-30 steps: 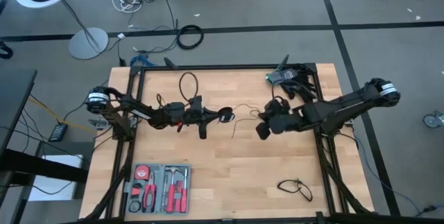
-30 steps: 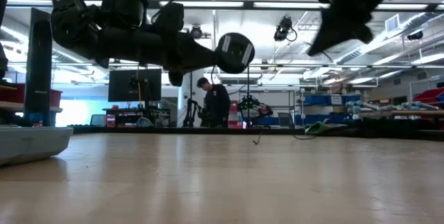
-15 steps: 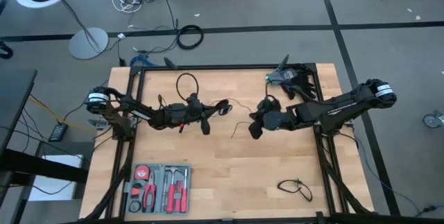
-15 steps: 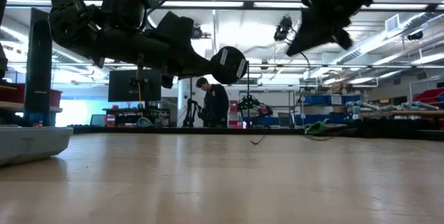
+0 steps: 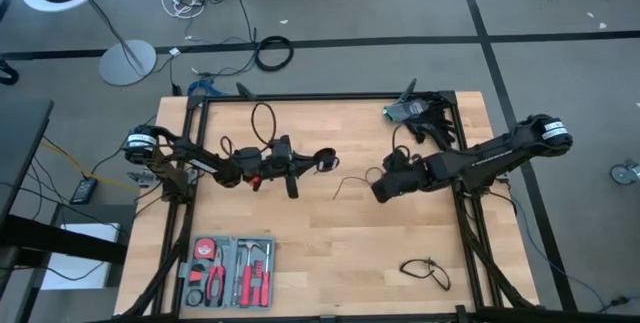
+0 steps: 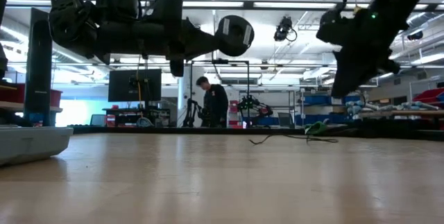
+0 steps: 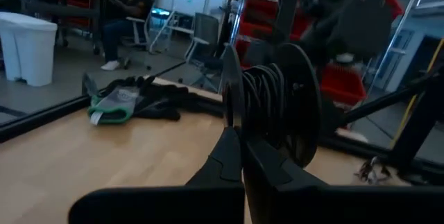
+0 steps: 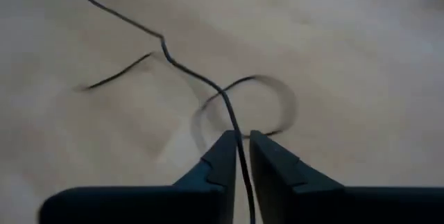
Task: Coil cords
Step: Coil the black wire onto the spool
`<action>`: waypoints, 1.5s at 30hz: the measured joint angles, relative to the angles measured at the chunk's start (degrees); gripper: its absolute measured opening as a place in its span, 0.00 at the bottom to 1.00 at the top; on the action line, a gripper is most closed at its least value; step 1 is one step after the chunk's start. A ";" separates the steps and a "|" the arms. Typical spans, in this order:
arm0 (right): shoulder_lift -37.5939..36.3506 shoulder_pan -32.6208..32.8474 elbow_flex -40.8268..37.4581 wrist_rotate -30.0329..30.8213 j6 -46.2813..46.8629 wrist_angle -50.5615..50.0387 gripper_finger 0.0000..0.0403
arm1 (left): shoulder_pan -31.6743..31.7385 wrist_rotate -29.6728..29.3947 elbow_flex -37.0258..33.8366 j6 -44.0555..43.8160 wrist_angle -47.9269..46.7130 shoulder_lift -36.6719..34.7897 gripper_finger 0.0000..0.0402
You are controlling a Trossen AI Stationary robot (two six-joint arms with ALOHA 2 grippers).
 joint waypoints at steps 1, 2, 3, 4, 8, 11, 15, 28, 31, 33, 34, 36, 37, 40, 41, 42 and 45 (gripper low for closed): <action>0.00 0.29 -1.41 -1.61 -1.09 3.44 0.13 | 0.00 0.07 0.00 -0.24 0.14 0.00 0.00; 0.00 0.44 -2.81 -3.62 -1.94 7.19 0.15 | 0.01 0.11 0.00 -0.36 0.13 0.00 0.00; 0.00 0.65 -4.14 -5.91 -2.78 10.61 0.17 | 0.00 0.14 0.00 -0.60 0.13 0.00 0.00; 0.00 0.77 -5.33 -8.19 -3.37 13.04 0.20 | 0.00 0.14 0.00 -1.29 0.11 0.00 0.00; 0.00 2.02 -7.62 -12.12 -3.62 15.41 0.29 | 0.00 0.16 0.00 -1.83 0.11 0.00 0.00; -0.54 3.12 -7.62 -12.19 -3.55 13.11 0.35 | 0.00 0.11 -0.26 -1.91 0.71 0.00 0.00; -3.86 4.40 -7.62 -10.59 -3.50 11.42 0.41 | 0.00 -1.07 -2.45 -2.97 5.42 0.00 0.00; 5.11 0.60 -7.60 2.78 -33.94 54.51 0.35 | 0.02 -6.19 -7.98 -4.83 12.48 0.00 0.00; 14.12 -1.79 -7.57 -2.92 -43.11 69.68 0.32 | 0.02 -6.18 -7.98 -4.85 12.66 0.00 0.00; 19.95 -2.98 -7.57 -3.54 -47.55 77.82 0.30 | 0.02 -6.16 -7.98 -4.91 12.74 0.00 0.00; 22.57 -3.53 -7.57 -3.58 -49.71 81.71 0.30 | 0.02 -6.14 -7.98 -4.92 12.81 0.00 0.00; 27.56 -4.53 -7.27 -3.62 -52.86 88.40 0.29 | 0.02 -6.13 -7.98 -4.92 12.96 0.00 0.00; 29.73 -4.93 -6.73 -3.69 -53.97 90.84 0.29 | 0.02 -6.12 -7.96 -4.92 12.96 0.00 0.00; 35.53 -6.08 -3.74 -4.82 -55.34 94.62 0.28 | 0.02 -6.12 -7.96 -4.89 13.23 0.00 0.00; 37.15 -6.45 -2.43 -5.55 -55.62 94.59 0.28 | 0.02 -6.12 -7.96 -4.83 13.23 0.00 0.00; 38.75 -6.78 -1.16 -6.71 -55.85 94.59 0.28 | 0.02 -6.12 -7.96 -4.68 13.25 0.00 0.00; 42.97 -7.69 3.05 -11.11 -56.11 94.44 0.28 | 0.02 -6.12 -7.96 -4.67 13.40 0.00 0.00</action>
